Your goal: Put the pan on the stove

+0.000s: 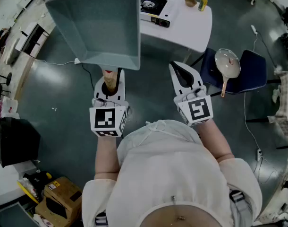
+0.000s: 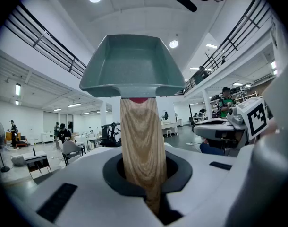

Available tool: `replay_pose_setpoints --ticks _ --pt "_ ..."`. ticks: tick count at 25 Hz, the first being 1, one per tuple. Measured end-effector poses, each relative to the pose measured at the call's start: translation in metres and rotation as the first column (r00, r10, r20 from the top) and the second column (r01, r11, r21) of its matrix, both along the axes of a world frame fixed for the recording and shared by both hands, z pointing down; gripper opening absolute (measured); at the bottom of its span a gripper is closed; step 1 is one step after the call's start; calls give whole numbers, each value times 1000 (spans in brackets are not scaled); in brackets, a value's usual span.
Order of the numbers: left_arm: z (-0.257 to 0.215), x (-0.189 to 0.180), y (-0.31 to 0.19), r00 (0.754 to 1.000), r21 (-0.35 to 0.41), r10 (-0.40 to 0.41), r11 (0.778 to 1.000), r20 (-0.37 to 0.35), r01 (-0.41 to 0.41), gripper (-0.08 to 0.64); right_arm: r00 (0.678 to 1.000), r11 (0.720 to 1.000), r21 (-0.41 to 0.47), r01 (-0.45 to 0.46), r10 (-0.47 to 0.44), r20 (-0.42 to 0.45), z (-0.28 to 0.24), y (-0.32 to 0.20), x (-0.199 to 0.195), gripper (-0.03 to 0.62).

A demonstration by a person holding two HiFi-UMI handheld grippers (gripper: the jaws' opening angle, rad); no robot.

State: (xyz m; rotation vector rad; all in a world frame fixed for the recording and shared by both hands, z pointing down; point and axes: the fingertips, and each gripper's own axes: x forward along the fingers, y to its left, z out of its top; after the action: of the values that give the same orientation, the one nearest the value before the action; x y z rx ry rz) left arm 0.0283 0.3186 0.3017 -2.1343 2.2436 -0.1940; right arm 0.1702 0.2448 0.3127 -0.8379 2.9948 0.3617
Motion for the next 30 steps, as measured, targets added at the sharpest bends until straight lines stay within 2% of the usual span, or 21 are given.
replay_pose_setpoints --ticks 9,14,19,23,26,30 --pt "0 -24 -4 1000 -7 -7 1000 14 7 31 999 998 -49 -30 32 33 0 -9 -19 0" --pt "2 -51 -3 1000 -15 4 1000 28 -3 32 999 998 -54 -20 22 44 0 -7 -46 5" --pt "12 -72 -3 1000 -40 20 999 -13 -21 31 999 996 -83 -40 41 14 11 -11 -60 5" --pt "20 -89 -14 999 -58 4 998 -47 -7 31 999 993 -105 -46 45 -17 24 -23 -71 5" --pt "28 -99 -31 998 -67 -4 998 -68 0 31 999 994 -101 -45 45 -2 29 -42 -80 5" --pt "38 -118 -62 997 -86 -41 996 -61 36 31 999 994 -109 -29 30 15 36 -77 -98 5"
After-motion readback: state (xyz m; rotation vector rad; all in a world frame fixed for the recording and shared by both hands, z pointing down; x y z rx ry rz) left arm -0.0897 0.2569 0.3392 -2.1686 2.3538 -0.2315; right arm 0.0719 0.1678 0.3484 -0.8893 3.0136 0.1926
